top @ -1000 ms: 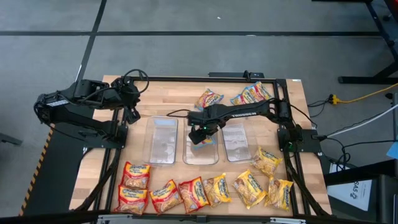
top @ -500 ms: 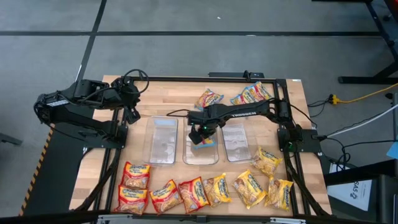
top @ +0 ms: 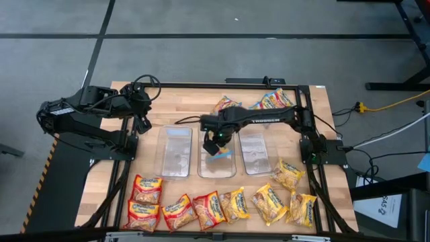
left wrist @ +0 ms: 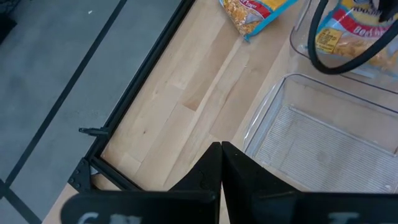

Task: Sort Maruchan noodles
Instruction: Put the blue noodle pack into the middle transparent bin

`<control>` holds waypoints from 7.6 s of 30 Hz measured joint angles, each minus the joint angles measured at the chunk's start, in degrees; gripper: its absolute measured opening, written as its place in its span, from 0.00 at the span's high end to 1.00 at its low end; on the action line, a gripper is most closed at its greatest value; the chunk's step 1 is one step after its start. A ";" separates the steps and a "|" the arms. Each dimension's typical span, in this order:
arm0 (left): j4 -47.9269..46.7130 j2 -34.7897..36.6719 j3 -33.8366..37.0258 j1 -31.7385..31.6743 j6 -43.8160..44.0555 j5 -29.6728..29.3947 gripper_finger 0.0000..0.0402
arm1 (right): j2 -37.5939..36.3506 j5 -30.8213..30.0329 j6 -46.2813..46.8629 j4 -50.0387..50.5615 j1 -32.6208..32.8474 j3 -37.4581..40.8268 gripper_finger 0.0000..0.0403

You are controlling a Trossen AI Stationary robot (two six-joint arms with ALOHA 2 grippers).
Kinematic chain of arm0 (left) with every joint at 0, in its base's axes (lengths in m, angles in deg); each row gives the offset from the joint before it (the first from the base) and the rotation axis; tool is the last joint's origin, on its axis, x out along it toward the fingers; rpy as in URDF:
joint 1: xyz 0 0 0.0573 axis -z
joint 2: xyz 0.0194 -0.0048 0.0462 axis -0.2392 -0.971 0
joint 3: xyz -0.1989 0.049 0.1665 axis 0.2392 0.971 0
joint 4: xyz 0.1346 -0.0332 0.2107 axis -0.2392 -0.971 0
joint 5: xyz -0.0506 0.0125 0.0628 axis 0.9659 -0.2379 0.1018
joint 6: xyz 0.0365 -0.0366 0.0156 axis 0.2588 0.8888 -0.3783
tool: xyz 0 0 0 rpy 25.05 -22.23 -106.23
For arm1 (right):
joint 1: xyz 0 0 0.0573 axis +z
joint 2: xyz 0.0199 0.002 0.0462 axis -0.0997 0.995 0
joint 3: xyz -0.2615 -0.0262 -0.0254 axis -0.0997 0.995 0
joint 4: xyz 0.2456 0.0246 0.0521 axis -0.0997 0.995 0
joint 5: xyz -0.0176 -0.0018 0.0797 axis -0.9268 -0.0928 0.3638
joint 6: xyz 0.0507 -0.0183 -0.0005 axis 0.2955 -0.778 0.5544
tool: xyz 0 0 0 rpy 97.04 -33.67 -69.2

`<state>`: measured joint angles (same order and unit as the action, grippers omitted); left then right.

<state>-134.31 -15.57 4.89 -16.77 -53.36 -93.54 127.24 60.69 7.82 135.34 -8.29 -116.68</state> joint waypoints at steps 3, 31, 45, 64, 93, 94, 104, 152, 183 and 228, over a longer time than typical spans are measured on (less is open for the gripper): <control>0.00 0.00 0.00 0.00 -0.02 0.00 1.00 | 0.00 -0.68 -5.28 3.63 0.00 -1.87 1.00; 0.00 -0.02 0.00 0.02 1.53 0.02 1.00 | -0.04 -14.24 -50.72 4.23 -0.01 -2.50 1.00; 0.00 -0.01 0.02 0.00 1.65 0.02 1.00 | -0.07 -14.36 -69.63 2.25 -0.04 -2.50 1.00; 0.00 0.00 0.02 0.00 2.73 0.02 1.00 | -0.09 -22.90 -75.83 1.22 1.59 -2.50 1.00; 0.00 -0.01 0.02 0.01 2.99 0.02 1.00 | 3.98 -32.21 -67.52 -2.21 5.55 -2.50 1.00; 0.00 -0.01 0.02 0.02 2.99 0.01 1.00 | 3.98 -32.26 -67.50 -2.16 5.55 -2.50 1.00; 0.00 -0.02 0.02 0.02 2.99 0.00 1.00 | 3.98 -33.14 -64.62 -1.79 5.15 -2.50 1.00; -0.01 -0.01 0.03 0.00 3.17 0.00 1.00 | -23.31 -42.74 -21.53 7.66 -13.49 15.17 0.83; 0.00 -0.01 0.03 0.00 6.04 0.00 1.00 | -20.63 -9.89 -4.82 -28.24 -27.09 35.88 0.44; -0.02 -0.02 0.03 0.02 5.96 0.02 1.00 | -11.28 1.95 -0.31 -39.34 -29.31 35.90 0.99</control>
<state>-134.33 -15.58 4.92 -16.75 -47.40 -93.52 115.96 62.64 7.51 96.01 -37.60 -80.78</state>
